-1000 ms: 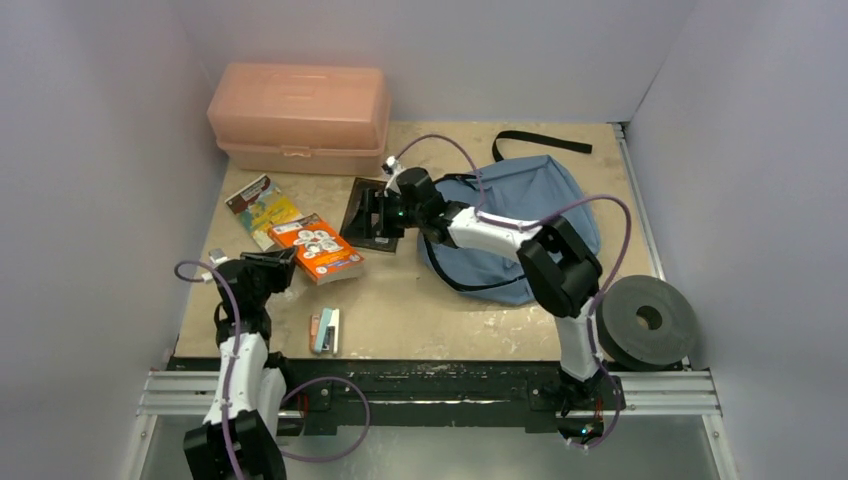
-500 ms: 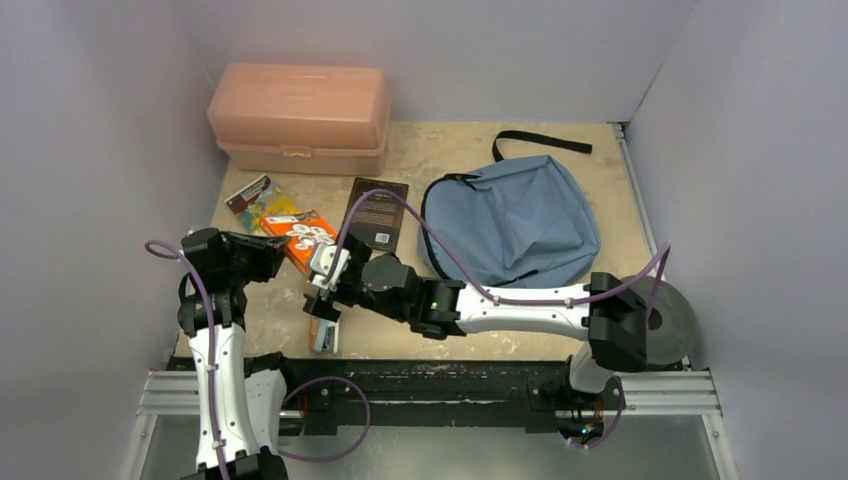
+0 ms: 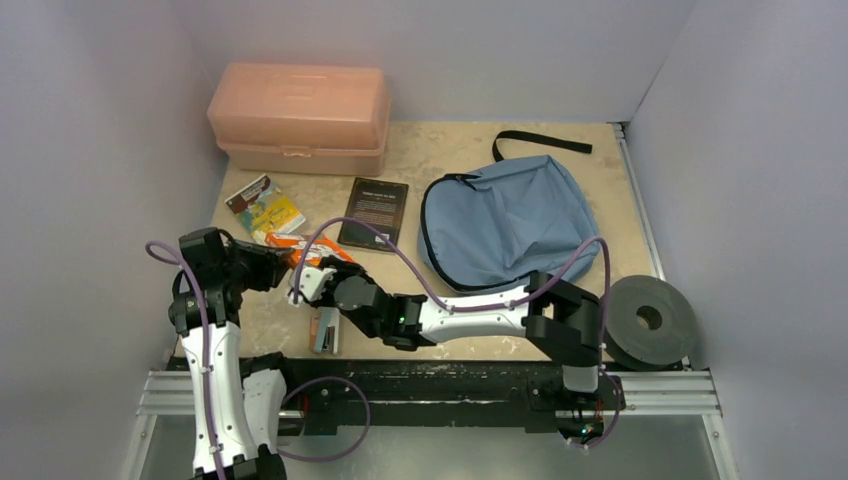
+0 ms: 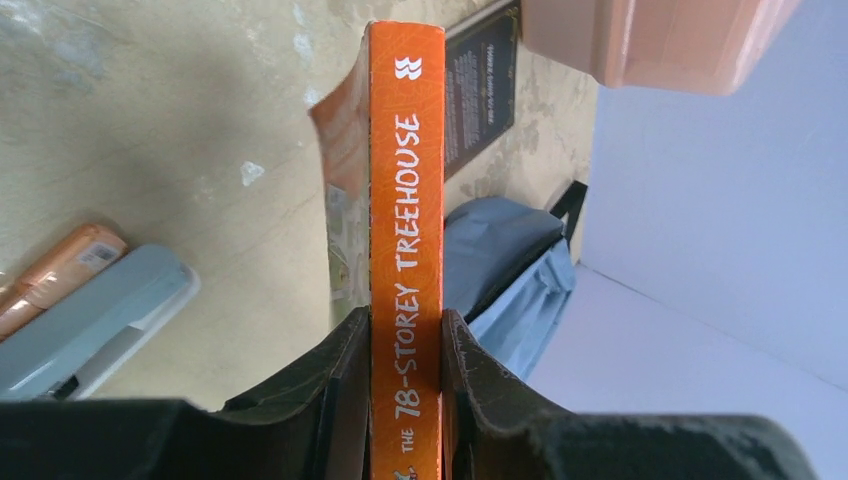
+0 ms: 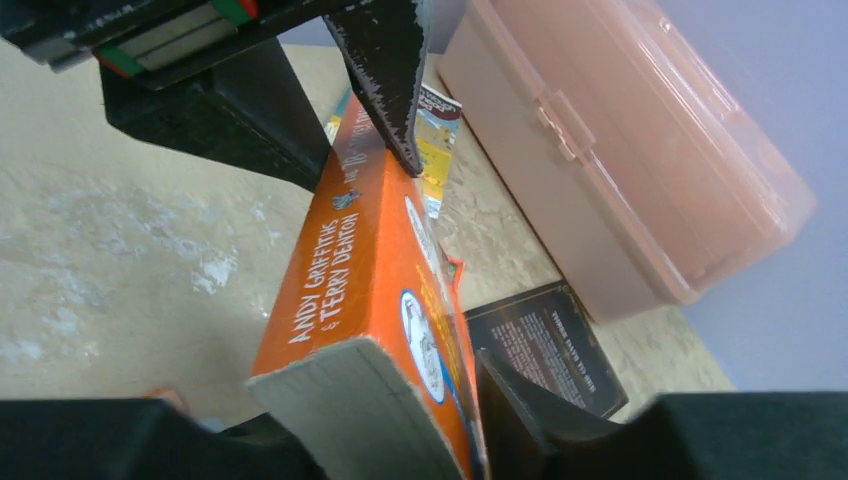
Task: Pack the student bag
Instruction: Pick up the book from the center of the board.
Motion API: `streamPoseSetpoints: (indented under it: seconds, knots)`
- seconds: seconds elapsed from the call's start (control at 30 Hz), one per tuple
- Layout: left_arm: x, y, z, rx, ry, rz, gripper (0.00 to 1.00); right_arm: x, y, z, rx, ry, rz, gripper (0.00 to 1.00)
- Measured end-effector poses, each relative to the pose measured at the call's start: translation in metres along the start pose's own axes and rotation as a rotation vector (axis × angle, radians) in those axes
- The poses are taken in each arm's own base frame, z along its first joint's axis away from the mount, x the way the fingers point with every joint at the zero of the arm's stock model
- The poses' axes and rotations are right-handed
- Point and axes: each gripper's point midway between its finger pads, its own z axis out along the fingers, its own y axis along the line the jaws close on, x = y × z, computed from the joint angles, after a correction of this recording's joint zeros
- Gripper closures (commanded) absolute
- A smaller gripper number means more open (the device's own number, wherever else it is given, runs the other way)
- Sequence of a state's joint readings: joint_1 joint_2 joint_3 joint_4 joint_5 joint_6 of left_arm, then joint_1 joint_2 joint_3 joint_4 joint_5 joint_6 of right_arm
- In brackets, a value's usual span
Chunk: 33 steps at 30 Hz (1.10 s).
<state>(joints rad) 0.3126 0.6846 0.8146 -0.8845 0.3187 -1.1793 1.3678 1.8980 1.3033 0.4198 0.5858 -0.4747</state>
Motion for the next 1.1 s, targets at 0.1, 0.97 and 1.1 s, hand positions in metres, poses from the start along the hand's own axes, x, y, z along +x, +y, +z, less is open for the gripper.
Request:
streamPoseSetpoints:
  seconds: [0.1,0.97,1.1]
  knots:
    - [0.002,-0.010,-0.004,0.029,0.016,0.003,0.24,-0.003,0.002,-0.003,-0.008,-0.003,0.071,1.00]
    - [0.122,-0.166,-0.090,1.028,0.245,0.426,0.04,-0.022,-0.212,-0.081,-0.572,-0.445,2.248,1.00]
    - [0.143,-0.178,-0.083,1.065,0.244,0.439,0.05,-0.029,-0.217,-0.087,-0.617,-0.469,2.303,1.00]
